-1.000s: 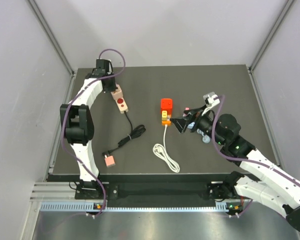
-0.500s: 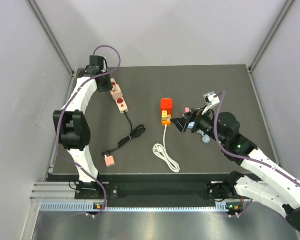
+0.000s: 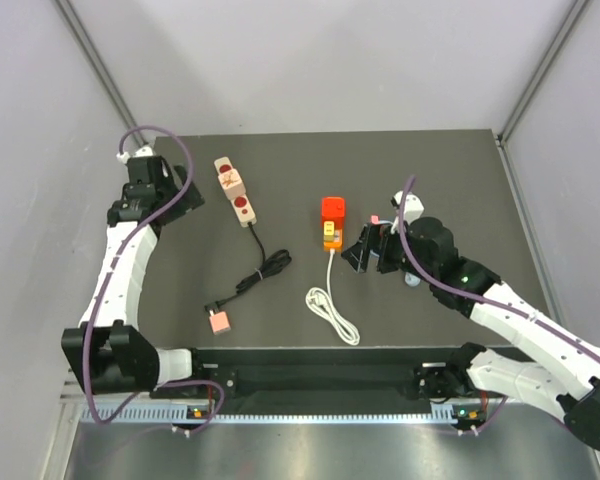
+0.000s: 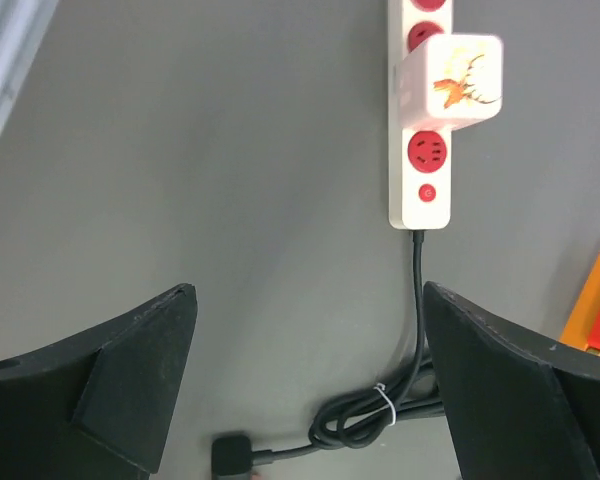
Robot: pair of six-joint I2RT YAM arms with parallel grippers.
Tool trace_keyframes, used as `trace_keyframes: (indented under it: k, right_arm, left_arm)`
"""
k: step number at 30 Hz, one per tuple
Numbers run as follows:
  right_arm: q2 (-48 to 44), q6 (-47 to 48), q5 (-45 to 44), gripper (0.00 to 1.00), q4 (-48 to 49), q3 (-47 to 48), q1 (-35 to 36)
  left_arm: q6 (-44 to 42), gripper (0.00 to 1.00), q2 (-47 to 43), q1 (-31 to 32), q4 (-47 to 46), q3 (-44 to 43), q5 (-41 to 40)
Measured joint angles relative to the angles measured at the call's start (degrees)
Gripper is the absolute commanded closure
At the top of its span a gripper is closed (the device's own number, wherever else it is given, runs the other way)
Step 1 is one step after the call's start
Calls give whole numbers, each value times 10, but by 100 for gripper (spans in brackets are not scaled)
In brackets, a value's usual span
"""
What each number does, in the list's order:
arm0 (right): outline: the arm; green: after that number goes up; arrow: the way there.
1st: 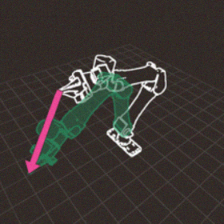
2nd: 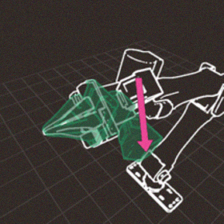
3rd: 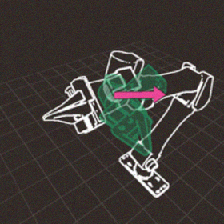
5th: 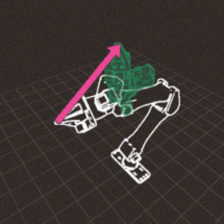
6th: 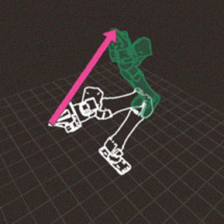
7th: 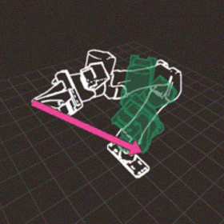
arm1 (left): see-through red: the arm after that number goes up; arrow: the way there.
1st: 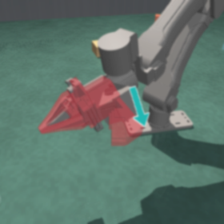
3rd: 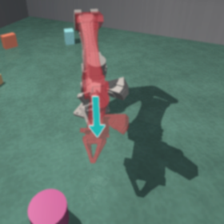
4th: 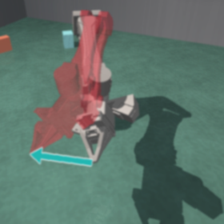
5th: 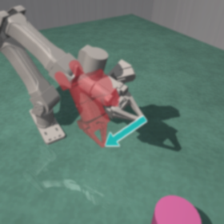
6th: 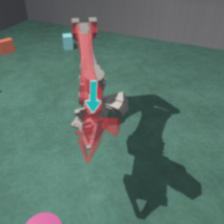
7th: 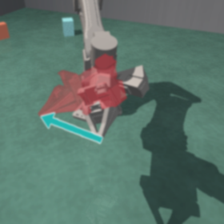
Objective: Insert the plug
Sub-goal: Pick up the plug from the center of the board.
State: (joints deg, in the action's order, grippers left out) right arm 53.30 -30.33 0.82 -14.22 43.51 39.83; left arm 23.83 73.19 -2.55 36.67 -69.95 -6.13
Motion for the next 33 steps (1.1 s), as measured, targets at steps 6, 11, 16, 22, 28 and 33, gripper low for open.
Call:
trace_keyframes:
  k: [6, 11, 16, 22, 28, 33]
  right_arm:
    - [0, -8, 3, 0, -23, -7, 0]
    - [-4, -8, 26, 0, -14, -28, 0]
    - [10, -8, 68, 0, -3, -42, 0]
    - [21, -7, 90, 0, 3, -42, 0]
    - [10, -5, 99, 0, 14, -45, 0]
    - [9, -1, 105, 0, 14, -45, 0]
  left_arm:
    - [74, 25, 51, 6, 64, 4, 28]
    - [99, 37, 28, 110, 135, 44, -28]
    - [139, 50, -2, 182, 184, 89, -53]
    - [213, 47, -61, 229, 220, 232, -59]
    - [262, 41, -123, 251, 230, 320, -37]
    - [278, 32, -111, 271, 225, 320, -38]
